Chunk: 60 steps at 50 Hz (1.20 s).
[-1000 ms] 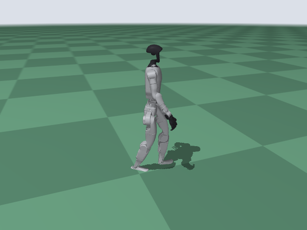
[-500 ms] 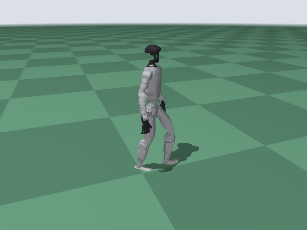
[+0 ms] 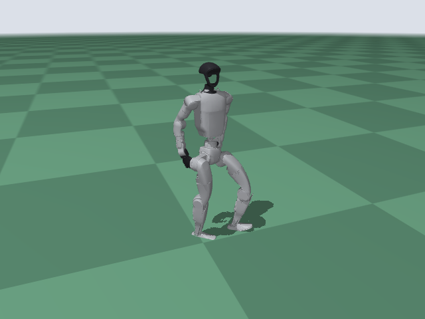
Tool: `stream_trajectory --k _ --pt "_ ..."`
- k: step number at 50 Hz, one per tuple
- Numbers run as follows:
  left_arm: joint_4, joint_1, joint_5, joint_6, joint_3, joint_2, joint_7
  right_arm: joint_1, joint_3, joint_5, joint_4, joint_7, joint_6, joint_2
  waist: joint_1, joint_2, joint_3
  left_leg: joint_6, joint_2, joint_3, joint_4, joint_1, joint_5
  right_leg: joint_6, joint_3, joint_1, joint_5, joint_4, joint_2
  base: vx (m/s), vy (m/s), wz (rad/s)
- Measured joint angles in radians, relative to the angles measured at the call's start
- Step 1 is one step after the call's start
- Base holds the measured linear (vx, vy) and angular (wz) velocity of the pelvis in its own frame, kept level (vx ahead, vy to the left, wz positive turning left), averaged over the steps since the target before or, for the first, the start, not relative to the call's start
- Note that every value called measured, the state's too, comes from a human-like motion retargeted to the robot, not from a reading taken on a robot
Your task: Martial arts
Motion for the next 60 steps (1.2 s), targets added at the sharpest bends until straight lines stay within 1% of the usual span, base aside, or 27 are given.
stream_trajectory --k 5,10,12,15,18,20,22,25,27,28,30,34,37,40,43,45,48,50,52,53,55,56,57,60 --pt "-0.036 0.012 0.005 -0.018 -0.08 -0.01 -0.078 -0.002 0.092 0.012 -0.109 0.036 -0.007 -0.023 0.0 0.018 0.055 0.009 0.022 -0.058 0.166 0.08 -0.03 0.021 0.084 -0.004 0.024 0.044 0.036 -0.14 0.02 -1.36" --pt "-0.099 0.025 -0.011 -0.032 -0.099 0.023 -0.109 -0.027 0.174 -0.028 -0.195 0.036 0.0 -0.081 0.045 0.055 0.091 0.01 0.015 -0.135 0.367 0.224 -0.046 0.048 0.115 -0.044 0.061 0.076 0.077 -0.16 0.07 -1.5" --pt "-0.147 0.027 -0.029 -0.039 -0.088 0.055 -0.112 -0.046 0.194 -0.046 -0.234 0.024 0.012 -0.111 0.07 0.067 0.091 -0.001 -0.019 -0.158 0.412 0.296 -0.029 0.063 0.099 -0.076 0.081 0.077 0.074 -0.21 0.14 -1.5" --pt "-0.218 0.039 -0.055 -0.045 -0.073 0.109 -0.113 -0.07 0.216 -0.068 -0.288 -0.001 0.03 -0.145 0.103 0.066 0.078 -0.028 -0.105 -0.193 0.419 0.398 0.016 0.088 0.047 -0.14 0.114 0.09 0.052 -0.29 0.18 -1.43" --pt "-0.26 0.06 -0.07 -0.053 -0.056 0.152 -0.095 -0.089 0.226 -0.088 -0.32 -0.03 0.039 -0.163 0.137 0.058 0.063 -0.049 -0.2 -0.226 0.342 0.48 0.039 0.115 -0.031 -0.226 0.135 0.138 0.024 -0.4 0.23 -1.31" --pt "-0.279 0.075 -0.078 -0.056 -0.045 0.175 -0.081 -0.099 0.228 -0.099 -0.335 -0.054 0.041 -0.168 0.161 0.049 0.058 -0.046 -0.256 -0.245 0.262 0.523 0.03 0.127 -0.091 -0.29 0.144 0.181 -0.002 -0.48 0.24 -1.17" --pt "-0.301 0.083 -0.086 -0.061 -0.036 0.201 -0.063 -0.109 0.223 -0.105 -0.348 -0.076 0.042 -0.171 0.188 0.024 0.058 -0.026 -0.32 -0.254 0.155 0.554 0.003 0.135 -0.153 -0.359 0.145 0.236 -0.049 -0.52 0.23 -1.04" --pt "-0.331 0.094 -0.102 -0.062 -0.014 0.233 -0.029 -0.119 0.21 -0.1 -0.365 -0.114 0.043 -0.165 0.227 -0.027 0.069 0.024 -0.412 -0.252 -0.02 0.581 -0.04 0.141 -0.241 -0.466 0.159 0.314 -0.148 -0.56 0.21 -0.89" --pt "-0.345 0.11 -0.114 -0.062 0.002 0.241 0.0 -0.113 0.201 -0.093 -0.372 -0.139 0.043 -0.157 0.252 -0.043 0.088 0.053 -0.442 -0.244 -0.088 0.579 -0.071 0.142 -0.281 -0.523 0.166 0.349 -0.194 -0.58 0.17 -0.71" --pt "-0.36 0.11 -0.125 -0.061 0.013 0.254 0.015 -0.117 0.191 -0.085 -0.378 -0.153 0.044 -0.15 0.259 -0.08 0.085 0.075 -0.491 -0.245 -0.178 0.582 -0.051 0.15 -0.283 -0.561 0.161 0.357 -0.246 -0.57 0.15 -0.51" --pt "-0.373 0.135 -0.138 -0.059 0.032 0.251 0.044 -0.101 0.183 -0.077 -0.382 -0.175 0.043 -0.137 0.281 -0.094 0.112 0.096 -0.513 -0.23 -0.204 0.568 -0.068 0.153 -0.298 -0.607 0.148 0.408 -0.279 -0.59 0.12 -0.52" --pt "-0.413 0.176 -0.175 -0.05 0.087 0.247 0.111 -0.068 0.156 -0.053 -0.388 -0.22 0.042 -0.116 0.313 -0.119 0.154 0.123 -0.556 -0.216 -0.252 0.528 -0.066 0.135 -0.326 -0.669 0.074 0.56 -0.351 -0.52 0.08 -0.3" --pt "-0.443 0.209 -0.208 -0.034 0.142 0.244 0.152 -0.037 0.133 -0.034 -0.387 -0.243 0.042 -0.1 0.321 -0.151 0.175 0.135 -0.607 -0.222 -0.298 0.501 -0.028 0.106 -0.324 -0.689 -0.01 0.77 -0.422 -0.45 0.03 0.1" --pt "-0.472 0.237 -0.235 -0.015 0.194 0.246 0.182 -0.007 0.109 -0.021 -0.386 -0.268 0.042 -0.087 0.317 -0.196 0.188 0.14 -0.67 -0.235 -0.346 0.47 0.031 0.085 -0.3 -0.674 -0.091 1.007 -0.498 -0.43 0.0 0.37" --pt "-0.503 0.253 -0.255 0.004 0.23 0.256 0.199 0.013 0.087 -0.021 -0.389 -0.296 0.043 -0.077 0.308 -0.259 0.184 0.144 -0.742 -0.254 -0.437 0.435 0.122 0.093 -0.259 -0.621 -0.135 1.166 -0.572 -0.42 -0.02 0.58" --pt "-0.531 0.252 -0.275 0.021 0.257 0.275 0.201 0.014 0.076 -0.032 -0.393 -0.318 0.044 -0.069 0.3 -0.306 0.157 0.145 -0.783 -0.29 -0.657 0.457 0.264 0.117 -0.234 -0.591 -0.142 1.204 -0.609 -0.42 -0.04 0.68" --pt "-0.536 0.261 -0.279 0.025 0.268 0.27 0.22 0.025 0.061 -0.066 -0.393 -0.35 0.038 -0.073 0.315 -0.353 0.152 0.139 -0.831 -0.288 -0.701 0.397 0.337 0.151 -0.208 -0.482 -0.164 1.167 -0.641 -0.45 -0.07 0.52" --pt "-0.543 0.252 -0.292 0.03 0.283 0.271 0.233 0.018 0.051 -0.1 -0.397 -0.375 0.034 -0.079 0.336 -0.346 0.146 0.125 -0.817 -0.302 -0.775 0.379 0.396 0.161 -0.223 -0.411 -0.182 1.069 -0.618 -0.45 -0.09 0.37" --pt "-0.546 0.251 -0.306 0.032 0.294 0.265 0.257 0.016 0.047 -0.134 -0.4 -0.397 0.029 -0.092 0.361 -0.351 0.151 0.112 -0.823 -0.301 -0.791 0.343 0.43 0.158 -0.237 -0.359 -0.229 0.968 -0.624 -0.47 -0.12 0.17" --pt "-0.549 0.243 -0.319 0.034 0.303 0.265 0.272 0.008 0.044 -0.157 -0.402 -0.41 0.026 -0.099 0.378 -0.329 0.153 0.101 -0.797 -0.308 -0.802 0.331 0.441 0.144 -0.264 -0.329 -0.249 0.893 -0.601 -0.48 -0.13 0.04" --pt "-0.552 0.249 -0.334 0.033 0.315 0.253 0.301 0.008 0.046 -0.192 -0.403 -0.433 0.023 -0.115 0.405 -0.33 0.17 0.086 -0.804 -0.302 -0.806 0.296 0.466 0.126 -0.299 -0.312 -0.316 0.823 -0.624 -0.5 -0.14 0.01" --pt "-0.556 0.235 -0.35 0.035 0.329 0.252 0.316 -0.008 0.045 -0.214 -0.405 -0.453 0.022 -0.125 0.419 -0.292 0.167 0.07 -0.752 -0.311 -0.812 0.275 0.462 0.104 -0.34 -0.293 -0.317 0.734 -0.578 -0.48 -0.15 -0.04" --pt "-0.559 0.227 -0.363 0.035 0.34 0.249 0.33 -0.017 0.045 -0.235 -0.406 -0.47 0.021 -0.135 0.431 -0.265 0.168 0.057 -0.718 -0.314 -0.817 0.255 0.462 0.089 -0.375 -0.283 -0.322 0.672 -0.552 -0.48 -0.15 0.01" --pt "-0.563 0.234 -0.383 0.034 0.359 0.237 0.355 -0.015 0.048 -0.277 -0.403 -0.517 0.022 -0.154 0.446 -0.254 0.193 0.033 -0.71 -0.28 -0.827 0.211 0.481 0.087 -0.447 -0.303 -0.347 0.633 -0.581 -0.52 -0.12 0.29"
